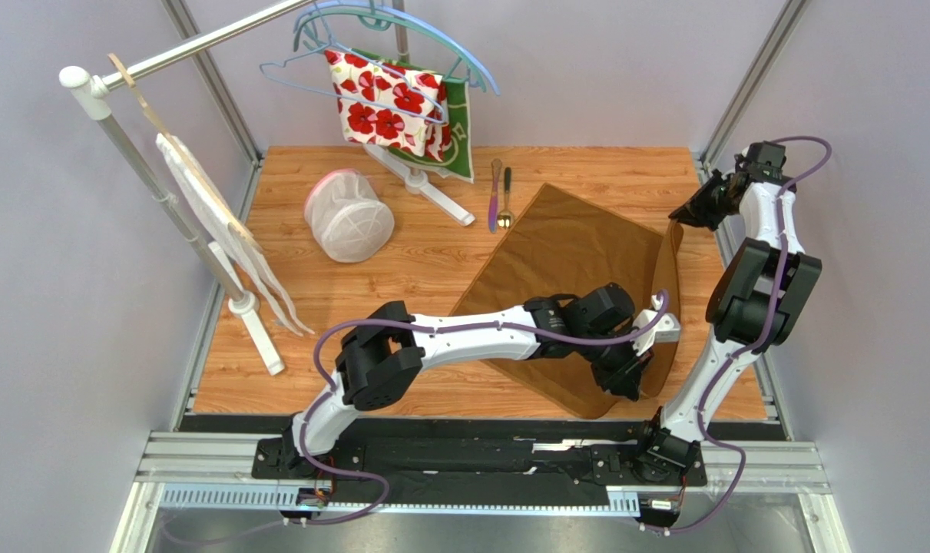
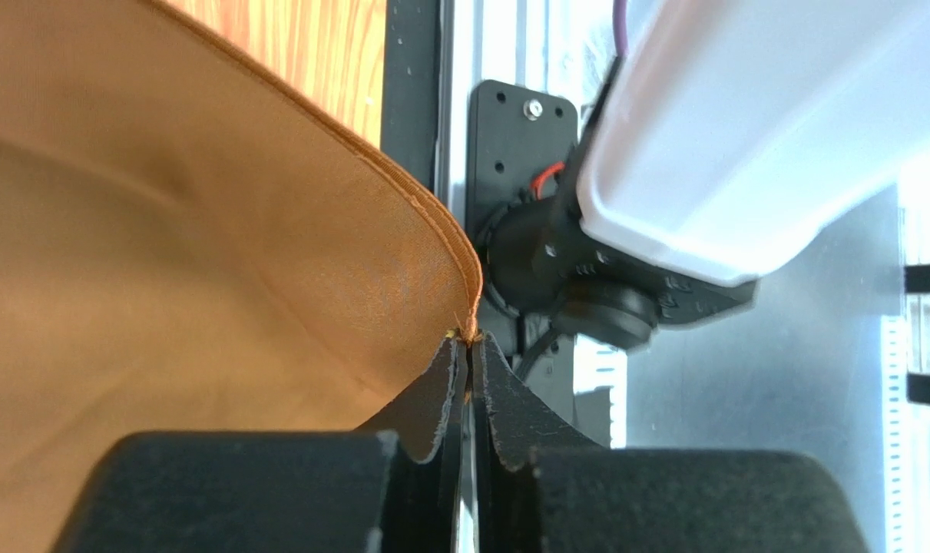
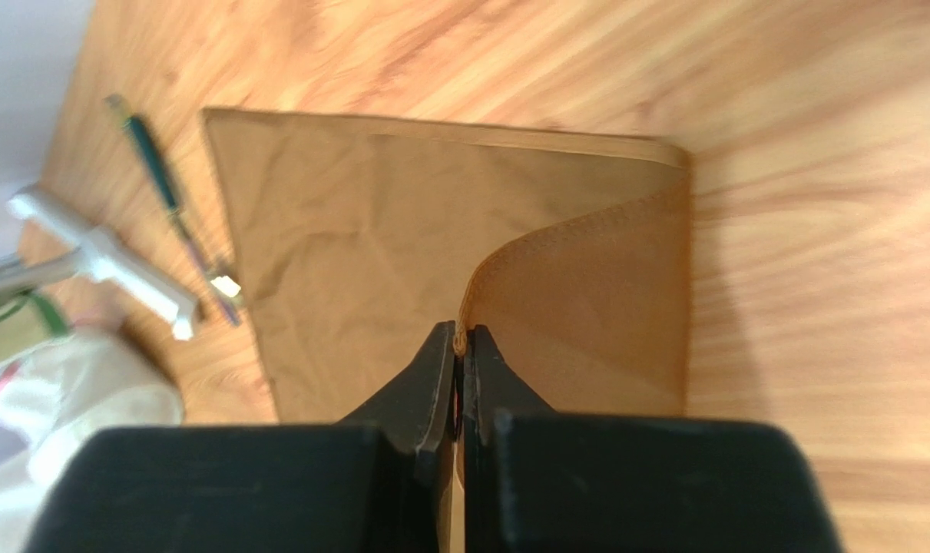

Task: Fold the napkin into a case and place the utensils inside
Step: Flatten out the crumpled napkin at the center of the board, then flatten the napkin at the center of the board.

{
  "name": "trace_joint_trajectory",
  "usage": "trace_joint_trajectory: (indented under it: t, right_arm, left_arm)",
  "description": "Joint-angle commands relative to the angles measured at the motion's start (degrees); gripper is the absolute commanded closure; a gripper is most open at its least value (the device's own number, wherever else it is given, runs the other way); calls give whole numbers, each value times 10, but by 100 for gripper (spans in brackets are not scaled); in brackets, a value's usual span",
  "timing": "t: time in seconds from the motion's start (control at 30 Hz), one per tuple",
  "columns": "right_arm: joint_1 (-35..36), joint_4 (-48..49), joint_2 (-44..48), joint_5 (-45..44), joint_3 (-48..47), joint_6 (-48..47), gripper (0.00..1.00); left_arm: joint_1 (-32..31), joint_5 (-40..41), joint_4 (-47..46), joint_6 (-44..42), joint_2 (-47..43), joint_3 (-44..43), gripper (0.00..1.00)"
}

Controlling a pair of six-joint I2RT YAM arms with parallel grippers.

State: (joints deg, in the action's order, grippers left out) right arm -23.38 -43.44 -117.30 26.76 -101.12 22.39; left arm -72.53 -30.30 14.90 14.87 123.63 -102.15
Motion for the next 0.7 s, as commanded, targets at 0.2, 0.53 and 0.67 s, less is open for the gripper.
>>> trace_joint_trajectory:
  t: [0.2,0.53,0.67]
  right_arm:
    - [11,-185,21,-391,-76,-28,41]
    - [130,-193,56,-481,-105,-28,30]
    - [180,-149,2,-320,-101,-26,32]
  left_arm:
    - [7,9,51,-17,-55,-16,14]
    - [167,76,95,110,-189,153,59]
    - [217,112,58,158,-176,205,65]
